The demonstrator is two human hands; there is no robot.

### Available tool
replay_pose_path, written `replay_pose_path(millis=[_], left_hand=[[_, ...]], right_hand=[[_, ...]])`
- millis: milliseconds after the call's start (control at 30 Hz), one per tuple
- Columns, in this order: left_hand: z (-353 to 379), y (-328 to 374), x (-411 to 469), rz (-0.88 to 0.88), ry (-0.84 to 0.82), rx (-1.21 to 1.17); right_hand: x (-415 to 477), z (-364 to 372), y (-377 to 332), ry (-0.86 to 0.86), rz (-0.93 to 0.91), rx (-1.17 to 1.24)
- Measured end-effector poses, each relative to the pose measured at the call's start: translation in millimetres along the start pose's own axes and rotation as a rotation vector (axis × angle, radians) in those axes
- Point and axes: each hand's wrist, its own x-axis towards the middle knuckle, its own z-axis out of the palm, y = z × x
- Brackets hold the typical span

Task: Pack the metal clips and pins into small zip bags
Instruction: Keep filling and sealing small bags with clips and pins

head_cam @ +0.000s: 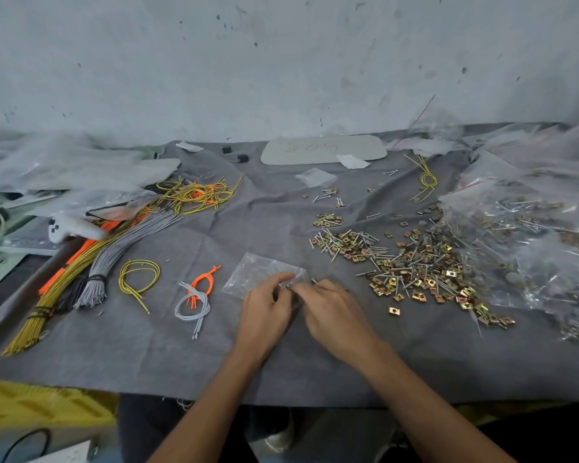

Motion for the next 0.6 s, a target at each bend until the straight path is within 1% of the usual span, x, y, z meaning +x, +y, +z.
replay_pose_path(millis=[167,300,400,467,500,567,600], left_hand=[[1,-1,1,-0.032,-0.028,-0.026],[-1,0,0,-0.005,-0.018,0.025],[-1,2,0,-0.01,-0.01,0.018],[-1,3,-1,-0.009,-0.004,0.017],[-1,3,-1,-0.01,-0.004,0.012],[-2,3,-2,-0.018,-0.003,-0.005],[-2,3,-1,-0.023,-0.003,-0.012]], right_hand=[[0,-1,0,-0.002,0.015,0.045],[0,-2,0,-0.021,0.005,0.073],[1,0,2,-0.029,0.02,0.105],[2,0,2,0.01,0.085,0.131],[2,0,4,0.067,0.134,0.123],[1,1,10,0.154,0.259,0.003],[1,2,12,0.142,0.326,-0.086]])
